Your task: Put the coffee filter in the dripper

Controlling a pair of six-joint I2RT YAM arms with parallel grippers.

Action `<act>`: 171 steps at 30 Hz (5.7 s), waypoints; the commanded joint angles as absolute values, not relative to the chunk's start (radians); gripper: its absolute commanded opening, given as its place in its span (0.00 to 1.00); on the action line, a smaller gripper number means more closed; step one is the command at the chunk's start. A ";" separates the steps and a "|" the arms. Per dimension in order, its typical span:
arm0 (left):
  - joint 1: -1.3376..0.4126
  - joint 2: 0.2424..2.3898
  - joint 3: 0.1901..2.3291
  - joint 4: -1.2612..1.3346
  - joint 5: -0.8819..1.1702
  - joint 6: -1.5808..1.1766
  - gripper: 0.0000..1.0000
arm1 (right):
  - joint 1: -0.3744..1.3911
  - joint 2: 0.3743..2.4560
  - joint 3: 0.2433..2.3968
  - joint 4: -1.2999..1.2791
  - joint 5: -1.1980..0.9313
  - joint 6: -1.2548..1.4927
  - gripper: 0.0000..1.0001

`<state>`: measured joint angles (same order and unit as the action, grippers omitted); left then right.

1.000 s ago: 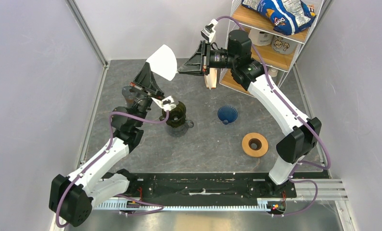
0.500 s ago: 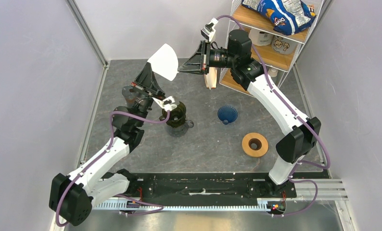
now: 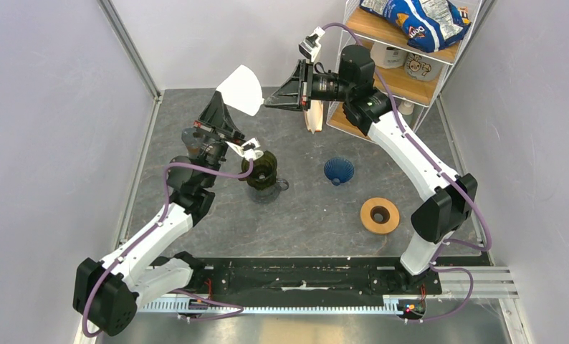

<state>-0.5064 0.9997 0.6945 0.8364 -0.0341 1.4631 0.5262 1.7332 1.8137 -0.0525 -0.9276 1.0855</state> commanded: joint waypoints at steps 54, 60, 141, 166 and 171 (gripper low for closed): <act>-0.542 0.999 0.745 0.846 -0.057 1.409 0.02 | 0.495 1.748 1.846 -0.037 -0.928 1.131 0.51; -0.543 1.006 0.752 0.843 -0.056 1.411 0.02 | 0.514 1.738 1.826 0.031 -0.956 1.157 0.43; -0.521 0.984 0.945 -0.197 0.747 0.190 0.91 | 0.511 1.411 1.708 -1.368 -0.434 -0.799 0.67; -0.459 1.040 1.002 -0.178 0.546 0.035 0.88 | 0.169 1.695 1.424 -1.059 -0.165 -0.901 0.80; -0.459 1.046 1.011 -0.191 0.548 0.052 0.88 | 0.162 1.784 1.402 -0.946 -0.143 -0.840 0.79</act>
